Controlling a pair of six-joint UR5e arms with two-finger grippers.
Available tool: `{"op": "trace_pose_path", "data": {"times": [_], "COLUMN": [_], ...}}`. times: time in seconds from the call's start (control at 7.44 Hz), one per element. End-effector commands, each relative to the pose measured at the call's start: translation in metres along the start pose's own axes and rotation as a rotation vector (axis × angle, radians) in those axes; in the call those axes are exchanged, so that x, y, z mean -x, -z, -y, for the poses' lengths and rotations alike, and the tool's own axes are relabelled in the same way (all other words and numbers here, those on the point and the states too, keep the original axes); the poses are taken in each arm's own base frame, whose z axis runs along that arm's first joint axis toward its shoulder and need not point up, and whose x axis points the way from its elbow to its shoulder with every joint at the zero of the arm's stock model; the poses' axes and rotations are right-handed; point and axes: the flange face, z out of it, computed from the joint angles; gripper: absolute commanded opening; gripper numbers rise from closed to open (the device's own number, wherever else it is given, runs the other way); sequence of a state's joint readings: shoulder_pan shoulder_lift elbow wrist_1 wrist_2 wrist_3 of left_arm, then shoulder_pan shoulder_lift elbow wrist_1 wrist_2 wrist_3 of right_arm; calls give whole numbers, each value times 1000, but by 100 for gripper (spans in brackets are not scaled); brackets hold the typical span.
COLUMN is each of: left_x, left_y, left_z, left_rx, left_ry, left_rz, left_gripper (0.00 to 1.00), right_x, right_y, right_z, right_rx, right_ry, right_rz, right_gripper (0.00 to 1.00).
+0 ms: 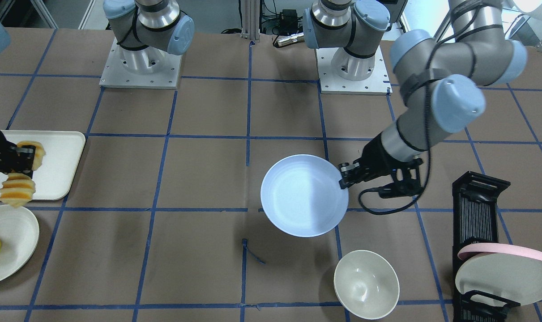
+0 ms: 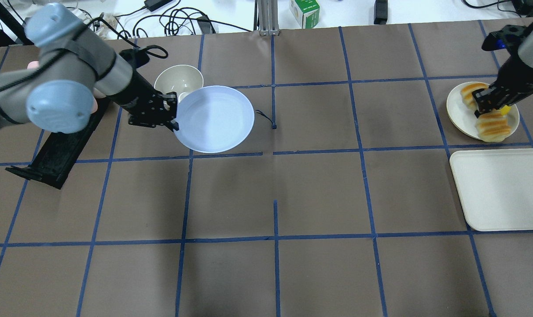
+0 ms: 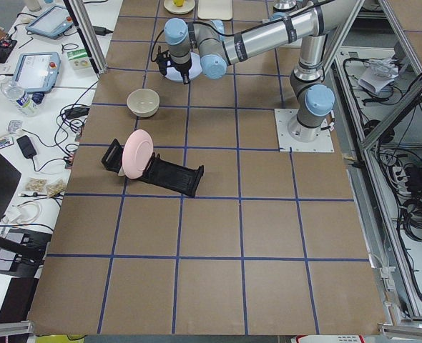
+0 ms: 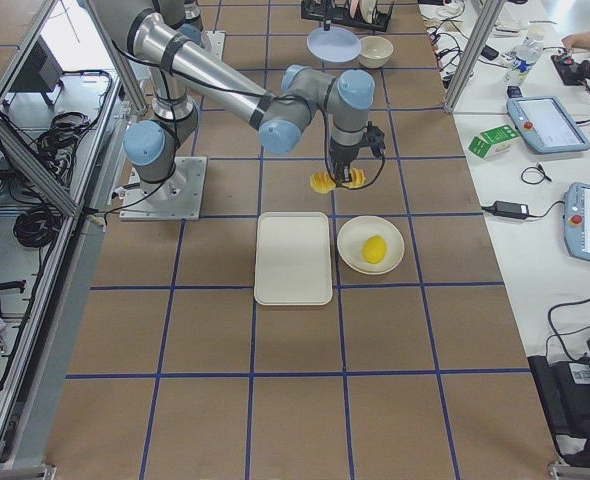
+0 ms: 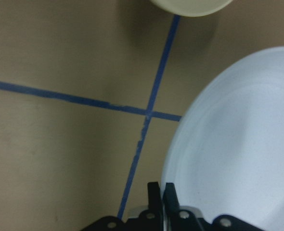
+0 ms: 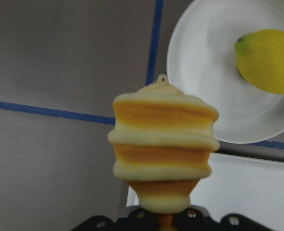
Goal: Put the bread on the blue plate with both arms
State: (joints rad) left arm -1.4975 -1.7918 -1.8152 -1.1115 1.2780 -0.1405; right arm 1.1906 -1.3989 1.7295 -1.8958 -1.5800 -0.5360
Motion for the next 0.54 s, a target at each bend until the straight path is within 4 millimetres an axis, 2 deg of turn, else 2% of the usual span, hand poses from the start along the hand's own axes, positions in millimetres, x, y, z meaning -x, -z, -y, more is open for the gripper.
{"op": "trace_pose_path", "data": {"times": [0.0,0.27,0.4], "left_x": [-33,-45,-53], "left_y": [-89,-136,-145], "left_z": [-27,-38,-42], "left_rx": [-78,-25,-10], "left_ry": [-20,4,5], "left_rz": [-77,-69,-64], "left_gripper": [0,0,0], "right_x": [76,139,162], "right_y": [2,-8,-21], "right_z": [14,25,31], "right_rx": [-15,4,25], "right_ry": [-81,-127,-148], "right_rz": [87,132,153], "right_gripper": [0,0,0]}}
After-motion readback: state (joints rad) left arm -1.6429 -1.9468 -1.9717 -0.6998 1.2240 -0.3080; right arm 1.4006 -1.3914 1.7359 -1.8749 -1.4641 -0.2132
